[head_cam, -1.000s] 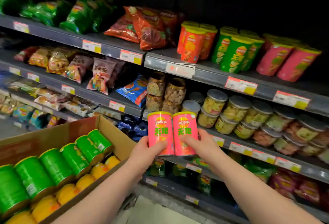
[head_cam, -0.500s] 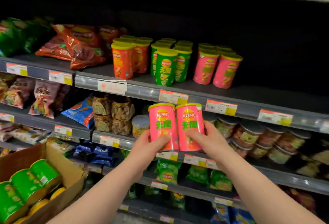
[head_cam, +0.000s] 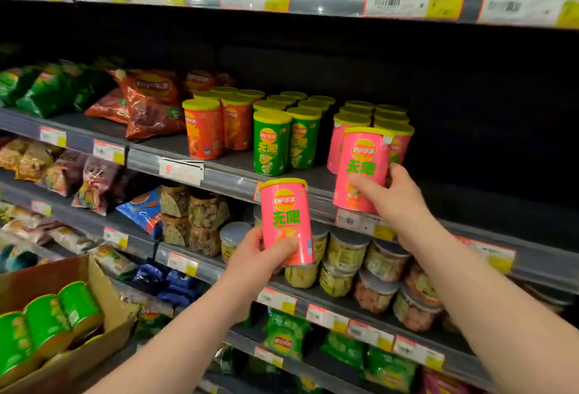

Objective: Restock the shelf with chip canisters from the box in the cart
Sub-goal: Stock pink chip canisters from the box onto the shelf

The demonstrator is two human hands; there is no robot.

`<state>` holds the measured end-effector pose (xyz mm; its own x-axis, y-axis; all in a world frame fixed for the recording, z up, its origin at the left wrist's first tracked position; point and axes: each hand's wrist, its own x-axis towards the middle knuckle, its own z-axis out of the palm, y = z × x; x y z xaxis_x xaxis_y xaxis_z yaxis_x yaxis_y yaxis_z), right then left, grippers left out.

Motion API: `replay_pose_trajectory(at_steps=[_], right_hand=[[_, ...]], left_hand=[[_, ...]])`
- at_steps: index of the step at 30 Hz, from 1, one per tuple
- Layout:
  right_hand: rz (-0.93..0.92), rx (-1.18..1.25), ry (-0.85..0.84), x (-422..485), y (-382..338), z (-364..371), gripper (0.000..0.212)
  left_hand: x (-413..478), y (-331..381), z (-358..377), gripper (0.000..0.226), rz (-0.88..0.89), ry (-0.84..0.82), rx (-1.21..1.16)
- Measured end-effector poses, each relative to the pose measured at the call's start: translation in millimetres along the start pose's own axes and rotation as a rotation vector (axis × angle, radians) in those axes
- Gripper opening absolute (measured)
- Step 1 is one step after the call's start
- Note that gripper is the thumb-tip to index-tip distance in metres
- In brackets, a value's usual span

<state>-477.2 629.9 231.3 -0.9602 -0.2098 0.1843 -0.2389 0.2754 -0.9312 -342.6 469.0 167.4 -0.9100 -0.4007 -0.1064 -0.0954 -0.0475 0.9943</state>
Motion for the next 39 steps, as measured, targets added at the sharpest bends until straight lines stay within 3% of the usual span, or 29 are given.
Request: replay_pose_trajectory(at_steps=[7, 14, 18, 22, 31, 35, 37, 39], right_hand=[[-0.020, -0.042, 0.061, 35, -2, 18, 0.055], [-0.014, -0.198, 0.072, 48, -3, 37, 0.064], [0.006, -0.283, 0.084, 50, 2, 41, 0.071], [0.022, -0.300, 0.094, 54, 2, 42, 0.069], [-0.001, -0.288, 0.161, 50, 5, 38, 0.081], [-0.083, -0.226, 0.158, 27, -7, 33, 0.039], [-0.035, -0.147, 0.020, 12, -15, 33, 0.022], [0.058, -0.054, -0.139, -2, -19, 33, 0.024]], left_hand=[[17, 12, -12, 0.051, 0.025, -0.016, -0.010], [36, 20, -29, 0.035, 0.058, -0.085, -0.025], [45, 20, -34, 0.049, 0.080, -0.133, -0.049], [53, 18, -34, 0.024, 0.076, -0.172, -0.058], [61, 22, -23, 0.048, 0.107, -0.214, -0.027], [65, 24, -11, 0.048, 0.128, -0.266, -0.002], [67, 26, -1, 0.060, 0.145, -0.294, 0.007], [67, 29, 9, 0.068, 0.171, -0.332, -0.013]])
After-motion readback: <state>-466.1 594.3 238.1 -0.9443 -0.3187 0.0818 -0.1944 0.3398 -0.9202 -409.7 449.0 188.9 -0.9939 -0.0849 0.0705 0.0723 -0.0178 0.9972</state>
